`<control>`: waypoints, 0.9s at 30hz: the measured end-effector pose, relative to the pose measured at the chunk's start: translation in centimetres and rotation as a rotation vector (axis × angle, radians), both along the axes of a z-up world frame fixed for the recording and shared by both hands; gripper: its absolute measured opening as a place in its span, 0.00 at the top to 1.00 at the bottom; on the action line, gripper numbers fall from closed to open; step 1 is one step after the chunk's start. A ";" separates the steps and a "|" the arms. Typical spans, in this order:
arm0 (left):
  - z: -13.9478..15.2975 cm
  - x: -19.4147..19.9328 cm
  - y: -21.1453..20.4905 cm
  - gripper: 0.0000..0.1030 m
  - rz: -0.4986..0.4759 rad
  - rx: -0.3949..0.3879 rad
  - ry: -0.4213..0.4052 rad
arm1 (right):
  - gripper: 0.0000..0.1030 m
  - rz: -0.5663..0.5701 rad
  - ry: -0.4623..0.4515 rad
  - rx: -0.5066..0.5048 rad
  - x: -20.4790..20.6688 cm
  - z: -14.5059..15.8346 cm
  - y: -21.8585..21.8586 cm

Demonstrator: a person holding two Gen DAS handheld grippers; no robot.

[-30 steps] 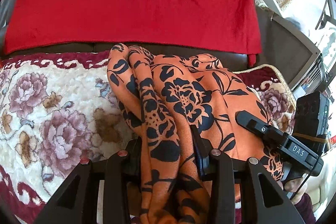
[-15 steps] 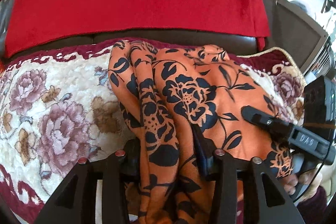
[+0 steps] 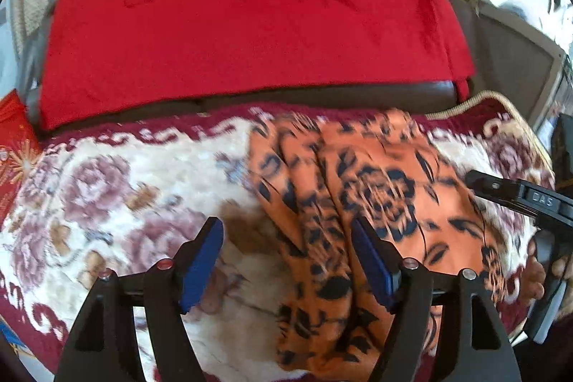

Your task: Fold small clothes

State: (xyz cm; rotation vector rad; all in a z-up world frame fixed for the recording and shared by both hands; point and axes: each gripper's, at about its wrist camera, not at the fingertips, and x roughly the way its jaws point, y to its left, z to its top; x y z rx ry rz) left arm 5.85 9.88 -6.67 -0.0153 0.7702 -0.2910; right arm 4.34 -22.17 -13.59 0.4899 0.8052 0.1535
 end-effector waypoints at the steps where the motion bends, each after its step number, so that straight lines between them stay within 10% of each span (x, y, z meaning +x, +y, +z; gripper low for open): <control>1: 0.3 0.1 0.2 0.27 0.012 -0.001 -0.014 | 0.36 -0.020 -0.039 -0.004 -0.2 0.8 -0.2; 9: -2.7 2.3 -1.7 0.26 0.043 0.134 0.056 | 0.37 0.055 -0.156 -0.007 1.4 3.0 3.1; 14: -4.5 1.5 -2.9 0.26 0.034 0.227 0.029 | 0.36 0.073 0.037 -0.088 5.3 -0.8 5.3; 27: -3.7 0.9 -2.2 0.26 0.013 0.188 0.025 | 0.36 0.023 -0.090 -0.113 -1.4 4.2 4.8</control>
